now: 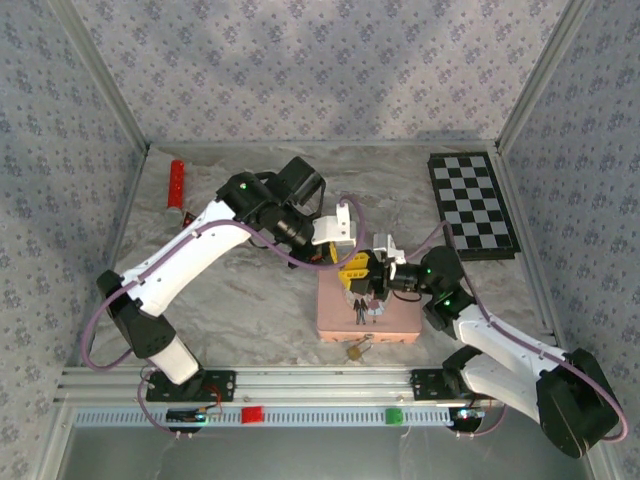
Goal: Unlock the padlock with the key
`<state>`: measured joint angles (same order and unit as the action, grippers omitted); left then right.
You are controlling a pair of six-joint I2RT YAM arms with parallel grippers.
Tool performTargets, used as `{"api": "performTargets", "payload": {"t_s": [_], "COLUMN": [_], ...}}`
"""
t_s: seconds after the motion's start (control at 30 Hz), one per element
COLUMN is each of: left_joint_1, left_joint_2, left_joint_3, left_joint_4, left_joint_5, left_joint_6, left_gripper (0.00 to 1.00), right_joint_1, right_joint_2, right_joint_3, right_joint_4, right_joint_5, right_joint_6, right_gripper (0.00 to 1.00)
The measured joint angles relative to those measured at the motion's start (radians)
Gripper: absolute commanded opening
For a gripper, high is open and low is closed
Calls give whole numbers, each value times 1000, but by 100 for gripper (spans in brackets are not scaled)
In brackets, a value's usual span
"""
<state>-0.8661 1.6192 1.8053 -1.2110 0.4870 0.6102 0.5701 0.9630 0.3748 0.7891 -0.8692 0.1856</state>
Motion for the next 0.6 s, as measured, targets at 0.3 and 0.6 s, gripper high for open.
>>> {"api": "performTargets", "payload": {"t_s": [0.3, 0.6], "left_joint_1": [0, 0], "left_joint_2": [-1, -26], "left_joint_3": [-17, -60], "left_joint_4": [2, 33], "left_joint_5": [0, -3], "left_joint_6": [0, 0], "left_gripper": [0, 0], "right_joint_1": [0, -1], "right_joint_2": [0, 0], "right_joint_3": [8, 10], "right_joint_4": [-20, -54], "right_joint_5": [-4, -3], "right_joint_6": [-4, -16], "right_gripper": [15, 18]}}
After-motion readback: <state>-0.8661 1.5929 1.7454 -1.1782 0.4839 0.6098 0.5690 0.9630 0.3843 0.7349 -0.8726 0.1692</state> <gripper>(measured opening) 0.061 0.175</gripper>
